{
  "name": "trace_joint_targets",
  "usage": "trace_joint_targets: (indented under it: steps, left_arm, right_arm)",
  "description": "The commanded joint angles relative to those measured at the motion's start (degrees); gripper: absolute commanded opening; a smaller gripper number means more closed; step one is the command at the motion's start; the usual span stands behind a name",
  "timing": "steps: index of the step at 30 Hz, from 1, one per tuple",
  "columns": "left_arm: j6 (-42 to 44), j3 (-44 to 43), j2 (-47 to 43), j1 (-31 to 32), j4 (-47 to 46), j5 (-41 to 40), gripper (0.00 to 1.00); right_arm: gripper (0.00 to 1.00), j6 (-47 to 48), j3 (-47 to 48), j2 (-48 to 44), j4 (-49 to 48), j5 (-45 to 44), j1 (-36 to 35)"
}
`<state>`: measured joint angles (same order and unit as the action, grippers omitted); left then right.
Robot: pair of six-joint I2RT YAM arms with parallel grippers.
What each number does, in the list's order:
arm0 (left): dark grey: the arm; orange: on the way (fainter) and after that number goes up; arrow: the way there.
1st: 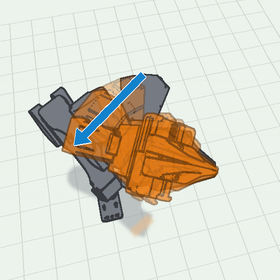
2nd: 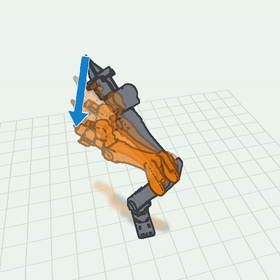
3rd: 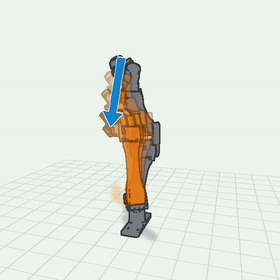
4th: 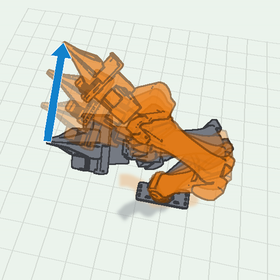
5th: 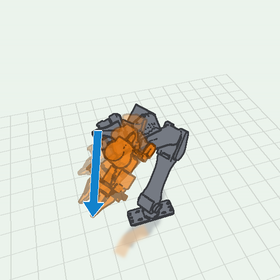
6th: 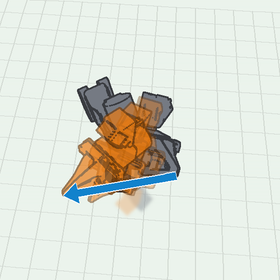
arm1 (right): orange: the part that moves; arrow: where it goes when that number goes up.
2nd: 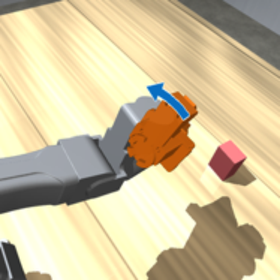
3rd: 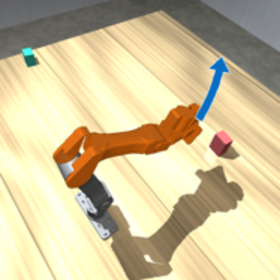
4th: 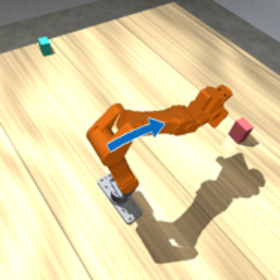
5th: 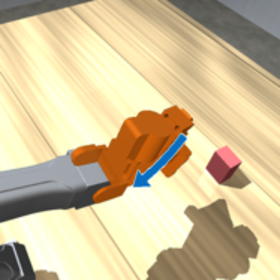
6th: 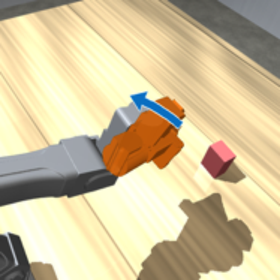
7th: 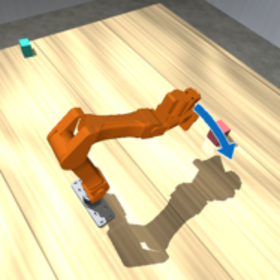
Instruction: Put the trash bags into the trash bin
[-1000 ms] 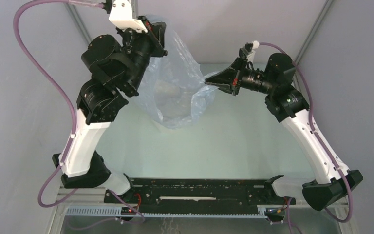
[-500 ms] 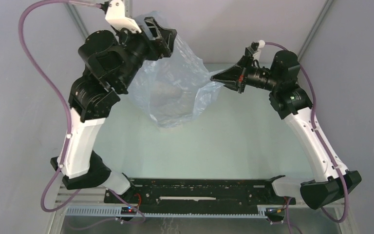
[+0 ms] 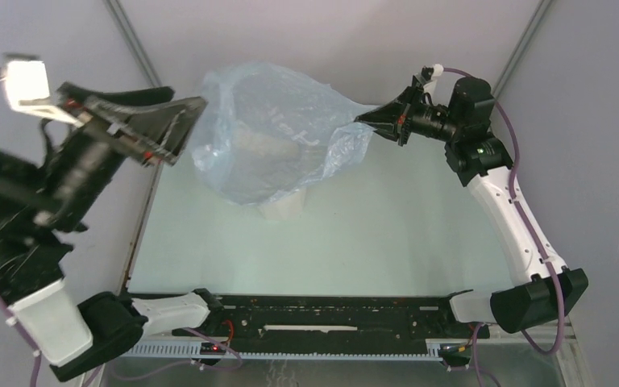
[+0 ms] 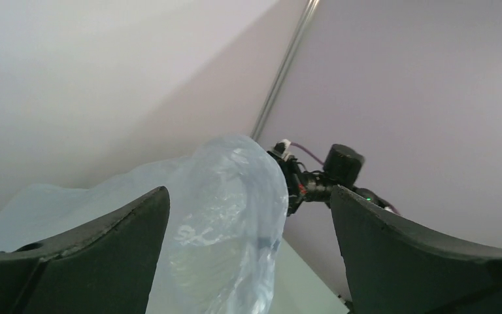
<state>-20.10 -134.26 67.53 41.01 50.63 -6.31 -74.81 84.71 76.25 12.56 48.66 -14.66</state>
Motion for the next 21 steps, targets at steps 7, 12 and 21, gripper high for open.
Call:
trace_joint_targets:
  steps: [7,12,21]
  left_arm:
    - [-6.1,6.8,-8.8,-0.5,4.1,0.8,0.96]
    - [-9.3,6.2,-11.4,-0.5,5.2,-10.7,0.87]
    - [-9.4,1.4,0.1,-5.0,11.6,-23.8,0.70]
  right_arm:
    - [0.00,3.9,1.6,0.9,-0.5,1.4,1.9]
    - [0.00,4.4,1.4,1.0,-0.8,1.6,2.1]
    - [0.00,4.1,0.6,-1.0,-0.8,2.0,2.2]
